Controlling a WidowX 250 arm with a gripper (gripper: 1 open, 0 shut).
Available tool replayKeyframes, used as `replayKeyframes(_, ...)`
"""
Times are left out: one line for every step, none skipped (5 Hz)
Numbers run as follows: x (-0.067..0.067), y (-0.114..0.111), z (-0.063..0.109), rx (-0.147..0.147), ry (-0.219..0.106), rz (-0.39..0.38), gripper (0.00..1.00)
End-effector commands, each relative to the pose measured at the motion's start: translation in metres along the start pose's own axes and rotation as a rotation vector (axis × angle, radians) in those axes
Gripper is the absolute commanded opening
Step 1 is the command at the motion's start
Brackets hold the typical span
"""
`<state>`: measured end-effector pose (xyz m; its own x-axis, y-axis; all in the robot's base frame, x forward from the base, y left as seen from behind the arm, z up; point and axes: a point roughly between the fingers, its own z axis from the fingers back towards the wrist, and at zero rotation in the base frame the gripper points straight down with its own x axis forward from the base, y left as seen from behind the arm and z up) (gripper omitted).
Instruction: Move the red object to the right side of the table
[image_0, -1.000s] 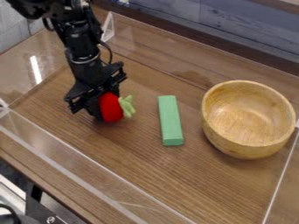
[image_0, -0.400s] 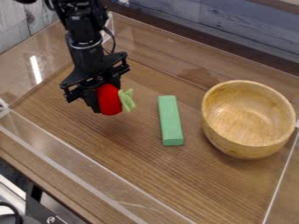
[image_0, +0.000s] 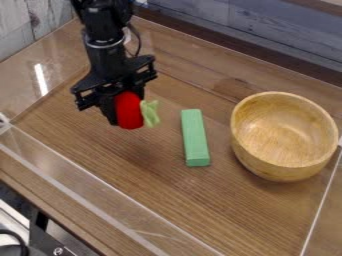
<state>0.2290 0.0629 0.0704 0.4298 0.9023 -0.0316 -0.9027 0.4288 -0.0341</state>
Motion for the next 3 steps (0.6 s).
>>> replayKeyframes(-0.011, -0.005, 0.018, -0.02, -0.04, -0.075, 0.0)
replayKeyframes(-0.028, -0.006, 0.024, -0.012, -0.045, -0.154, 0.0)
replayKeyframes(-0.046, -0.011, 0.027, -0.007, -0.039, -0.227, 0.0)
